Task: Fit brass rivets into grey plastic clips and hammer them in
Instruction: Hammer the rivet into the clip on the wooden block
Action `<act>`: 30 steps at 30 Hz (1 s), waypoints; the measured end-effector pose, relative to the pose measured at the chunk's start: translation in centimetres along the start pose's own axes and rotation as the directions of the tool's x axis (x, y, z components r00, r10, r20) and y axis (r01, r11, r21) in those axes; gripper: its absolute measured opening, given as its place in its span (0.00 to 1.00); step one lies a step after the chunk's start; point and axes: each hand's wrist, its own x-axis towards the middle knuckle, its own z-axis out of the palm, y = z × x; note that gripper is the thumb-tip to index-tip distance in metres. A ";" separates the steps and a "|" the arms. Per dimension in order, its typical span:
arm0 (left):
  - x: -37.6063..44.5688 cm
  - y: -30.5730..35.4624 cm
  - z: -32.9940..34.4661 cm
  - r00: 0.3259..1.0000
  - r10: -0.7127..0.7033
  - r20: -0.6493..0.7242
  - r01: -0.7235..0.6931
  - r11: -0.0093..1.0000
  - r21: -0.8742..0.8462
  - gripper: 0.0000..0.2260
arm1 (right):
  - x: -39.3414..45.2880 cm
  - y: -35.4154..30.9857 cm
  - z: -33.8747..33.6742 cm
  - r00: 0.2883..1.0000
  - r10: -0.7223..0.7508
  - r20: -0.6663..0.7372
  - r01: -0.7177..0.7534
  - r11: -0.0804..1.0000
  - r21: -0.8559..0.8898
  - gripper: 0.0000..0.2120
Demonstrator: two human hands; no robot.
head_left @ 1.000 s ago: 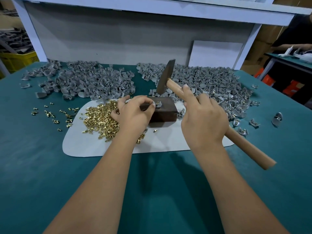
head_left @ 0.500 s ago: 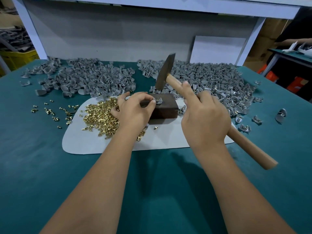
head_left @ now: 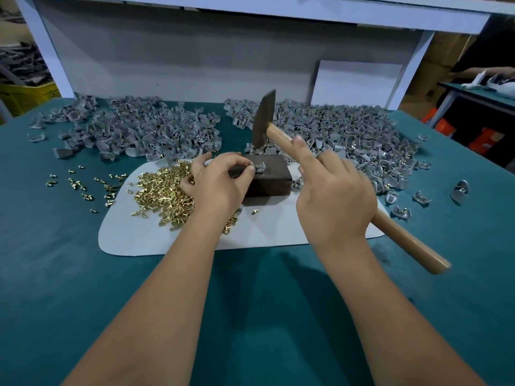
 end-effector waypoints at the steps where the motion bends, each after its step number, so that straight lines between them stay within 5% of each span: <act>1: 0.0 0.0 0.0 1.000 0.000 0.009 0.000 1.000 -0.011 0.05 | 0.0 -0.1 0.1 1.000 -0.017 0.024 0.018 1.000 -0.009 0.24; 15: 0.1 -0.1 0.0 1.000 -0.020 0.021 0.021 1.000 -0.022 0.09 | -0.1 -0.5 0.1 0.991 0.019 0.136 -0.017 1.000 -0.011 0.25; 19: 0.0 0.0 0.0 1.000 -0.015 0.002 0.015 1.000 -0.008 0.11 | 0.0 -0.2 -0.3 0.995 0.063 0.072 -0.064 0.998 0.007 0.24; 23: 0.0 0.0 0.0 1.000 -0.027 0.017 0.027 0.999 -0.033 0.12 | 0.0 -0.4 0.1 0.983 -0.001 0.182 0.004 1.000 -0.016 0.25; 30: -0.2 -0.1 0.0 1.000 0.003 0.004 -0.003 1.000 -0.022 0.06 | 0.7 -0.5 -0.6 0.996 0.071 -0.045 -0.070 0.997 0.025 0.24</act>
